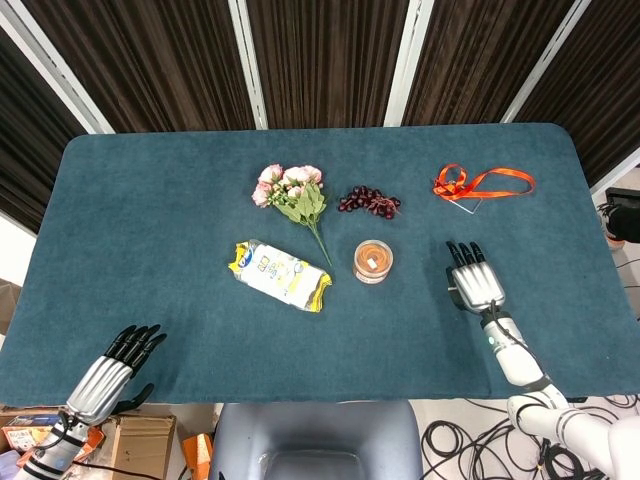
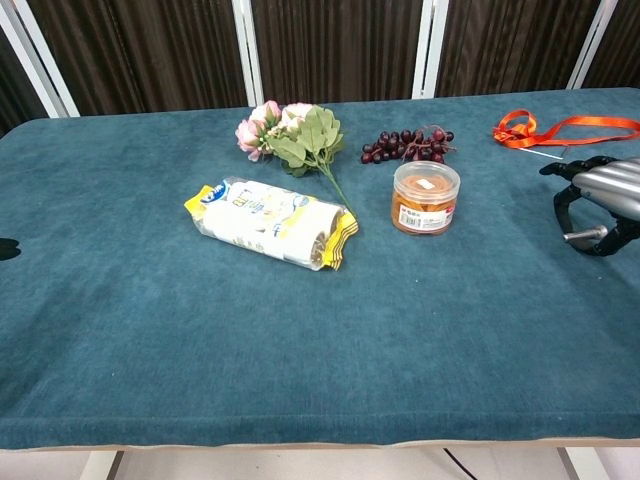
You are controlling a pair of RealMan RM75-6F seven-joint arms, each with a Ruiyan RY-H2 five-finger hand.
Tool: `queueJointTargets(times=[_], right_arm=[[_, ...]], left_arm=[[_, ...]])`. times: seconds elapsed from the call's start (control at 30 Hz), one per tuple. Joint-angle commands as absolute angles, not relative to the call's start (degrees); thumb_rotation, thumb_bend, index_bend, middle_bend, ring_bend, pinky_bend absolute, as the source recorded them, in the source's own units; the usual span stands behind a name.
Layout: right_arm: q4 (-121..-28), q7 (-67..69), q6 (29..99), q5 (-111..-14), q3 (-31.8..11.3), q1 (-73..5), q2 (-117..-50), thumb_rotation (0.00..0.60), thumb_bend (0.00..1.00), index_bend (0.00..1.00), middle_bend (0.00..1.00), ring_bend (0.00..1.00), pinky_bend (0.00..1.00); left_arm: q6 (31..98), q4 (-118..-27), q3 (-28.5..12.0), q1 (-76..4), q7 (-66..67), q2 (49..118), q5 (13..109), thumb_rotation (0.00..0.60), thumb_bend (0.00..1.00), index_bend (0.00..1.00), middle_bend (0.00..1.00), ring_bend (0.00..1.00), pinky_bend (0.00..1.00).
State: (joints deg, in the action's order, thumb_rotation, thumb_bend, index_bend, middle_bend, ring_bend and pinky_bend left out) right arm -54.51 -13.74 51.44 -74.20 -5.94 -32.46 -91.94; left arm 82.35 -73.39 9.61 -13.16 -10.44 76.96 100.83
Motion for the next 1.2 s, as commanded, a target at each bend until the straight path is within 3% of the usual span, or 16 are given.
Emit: queueJointTargets(times=[0.03,0.37,0.7,1.2], right_arm=[[-54.6,-13.8,51.3,-74.1,-6.0,-32.5,-92.1,0.6,0.35,0.57,0.0,0.0,0.0],[-56.2,-9.9,52.6,-74.8,-6.4,-32.2,-91.0,0.6,0.35,0.57,0.01,0.0,0.0],[-59.8,6.1,56.0,-78.2,-6.8,-30.6,-87.3,0.6,0.35,0.57,0.01,0.0,0.0],[-51.5,25.3,57.5,-80.7,-6.4,-29.8,-91.2,0.6,0.35,0.58,0.03,0.0,0.0]], left_arm=[[82.3,-73.4,9.6,-13.1,-10.5,76.9,100.8,0.6,0.38,0.0,0.0,0.0,0.0],[82.6,-73.3,9.4,-12.9,-10.8,76.7,100.9,0.6,0.38,0.0,0.0,0.0,0.0],[81.9,-73.3,9.2,-13.2,-10.8,76.9,100.8,0.6,0.38,0.0,0.0,0.0,0.0],[80.7,-73.6,9.2,-13.4,-9.9,77.1,100.5,0.6,0.38,0.0,0.0,0.0,0.0]])
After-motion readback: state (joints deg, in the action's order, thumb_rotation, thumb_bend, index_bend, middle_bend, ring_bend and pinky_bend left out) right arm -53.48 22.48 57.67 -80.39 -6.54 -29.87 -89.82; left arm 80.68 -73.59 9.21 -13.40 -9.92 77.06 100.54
